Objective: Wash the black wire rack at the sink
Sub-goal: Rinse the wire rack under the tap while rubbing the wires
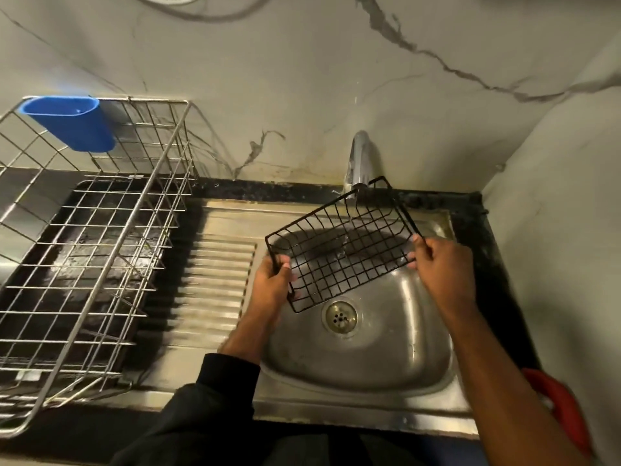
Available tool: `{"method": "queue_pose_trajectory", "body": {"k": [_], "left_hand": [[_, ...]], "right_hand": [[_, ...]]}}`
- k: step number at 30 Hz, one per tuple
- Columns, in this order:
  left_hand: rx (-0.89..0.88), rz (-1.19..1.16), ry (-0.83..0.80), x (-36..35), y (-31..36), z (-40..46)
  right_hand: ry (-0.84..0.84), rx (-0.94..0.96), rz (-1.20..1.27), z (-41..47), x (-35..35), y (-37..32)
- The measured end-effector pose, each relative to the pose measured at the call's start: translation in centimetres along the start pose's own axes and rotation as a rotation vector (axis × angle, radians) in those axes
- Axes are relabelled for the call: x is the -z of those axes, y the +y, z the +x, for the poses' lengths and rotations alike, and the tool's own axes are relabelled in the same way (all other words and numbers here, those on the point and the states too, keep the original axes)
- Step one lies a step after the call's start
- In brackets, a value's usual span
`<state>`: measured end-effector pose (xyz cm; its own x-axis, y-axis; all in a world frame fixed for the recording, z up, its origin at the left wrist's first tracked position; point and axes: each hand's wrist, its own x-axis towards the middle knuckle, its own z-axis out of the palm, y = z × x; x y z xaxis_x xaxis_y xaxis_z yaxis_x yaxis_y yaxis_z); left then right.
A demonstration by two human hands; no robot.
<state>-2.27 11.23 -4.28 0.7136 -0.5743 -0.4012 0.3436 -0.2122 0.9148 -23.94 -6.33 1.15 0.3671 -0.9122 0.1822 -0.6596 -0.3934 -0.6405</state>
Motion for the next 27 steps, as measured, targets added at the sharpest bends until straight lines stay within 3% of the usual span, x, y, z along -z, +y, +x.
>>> {"method": "queue_pose_trajectory", "body": {"k": [6,13,27], "left_hand": [[-0.015,0.146,0.033,-2.8,-1.6,0.4],[0.051,-0.052,-0.077,-4.2,-0.1,-0.4],[0.050,-0.124,-0.061,-3.7,0.1,2.6]], "right_hand": [[0.092,0.060,0.011,1.5,1.6,1.4],[0.043,-0.087,0.155,2.1,0.2,3.9],[-0.007,-0.148,0.223,3.4,-2.3,3.4]]}}
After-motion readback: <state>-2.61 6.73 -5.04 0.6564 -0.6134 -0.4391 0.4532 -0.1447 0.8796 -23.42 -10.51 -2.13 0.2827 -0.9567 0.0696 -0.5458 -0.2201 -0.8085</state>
